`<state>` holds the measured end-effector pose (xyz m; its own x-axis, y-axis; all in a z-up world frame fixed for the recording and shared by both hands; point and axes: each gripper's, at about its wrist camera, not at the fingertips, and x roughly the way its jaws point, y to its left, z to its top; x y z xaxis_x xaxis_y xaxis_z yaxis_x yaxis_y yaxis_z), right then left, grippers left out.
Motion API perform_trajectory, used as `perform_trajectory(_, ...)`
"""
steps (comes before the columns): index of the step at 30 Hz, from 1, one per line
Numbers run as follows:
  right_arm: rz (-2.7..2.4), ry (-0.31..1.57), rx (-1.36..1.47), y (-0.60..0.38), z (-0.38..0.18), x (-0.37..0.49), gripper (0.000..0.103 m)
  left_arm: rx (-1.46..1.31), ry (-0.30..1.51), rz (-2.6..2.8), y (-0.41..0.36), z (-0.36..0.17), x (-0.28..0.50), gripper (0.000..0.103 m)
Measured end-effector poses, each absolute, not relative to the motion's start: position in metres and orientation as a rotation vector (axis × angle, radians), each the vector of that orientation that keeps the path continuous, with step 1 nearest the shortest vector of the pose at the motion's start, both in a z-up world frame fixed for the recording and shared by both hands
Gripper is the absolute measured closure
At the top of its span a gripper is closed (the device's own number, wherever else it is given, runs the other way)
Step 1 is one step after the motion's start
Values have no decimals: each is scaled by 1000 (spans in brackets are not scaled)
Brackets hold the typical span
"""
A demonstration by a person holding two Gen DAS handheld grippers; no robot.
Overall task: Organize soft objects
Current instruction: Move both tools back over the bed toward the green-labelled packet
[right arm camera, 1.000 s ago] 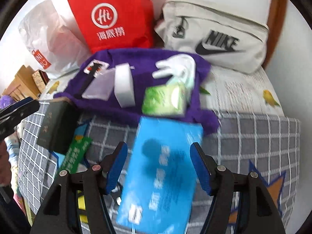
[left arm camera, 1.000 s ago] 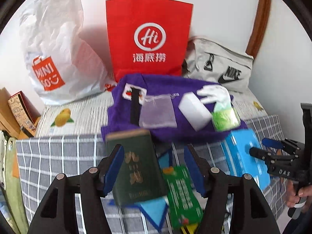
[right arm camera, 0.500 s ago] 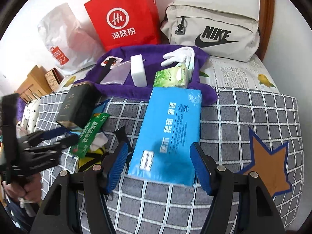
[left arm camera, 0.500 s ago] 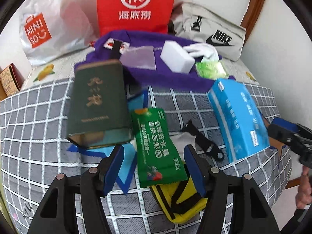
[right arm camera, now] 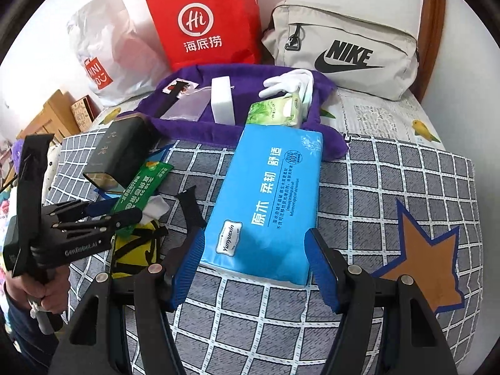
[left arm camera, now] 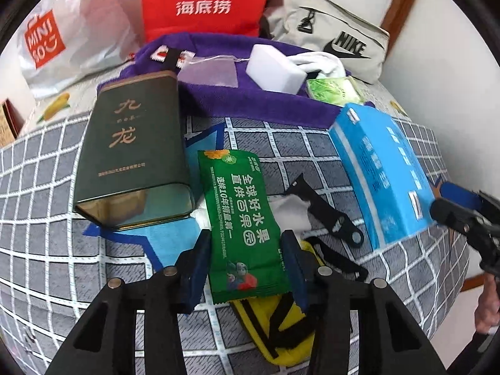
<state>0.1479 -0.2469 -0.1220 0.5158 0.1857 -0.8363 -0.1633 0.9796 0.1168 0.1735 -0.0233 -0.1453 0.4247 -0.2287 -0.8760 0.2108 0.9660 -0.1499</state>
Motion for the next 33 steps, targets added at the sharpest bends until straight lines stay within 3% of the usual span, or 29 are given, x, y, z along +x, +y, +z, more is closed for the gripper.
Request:
perform_trajectory(13,266,994,0,-228,-122,130,36,-35,1072,-323,3,-129,109,61)
perform_trajectory(26,301,1012,-60,-207,-130,115,36,-86,1105,-179,52,-162,107,60)
perform_trajectory(28,300,1017,-61,-205,-131,116,36,-80,1092,-179,50,-164,111,55)
perform_trajectory(30,302,1021,-67,-204,-131,116,36,-55,1092,-174,46,-164,116,45)
perform_trajectory(33,313,1025,-75,-200,-131,115,36,18,1088,-134,33,-167,127,42)
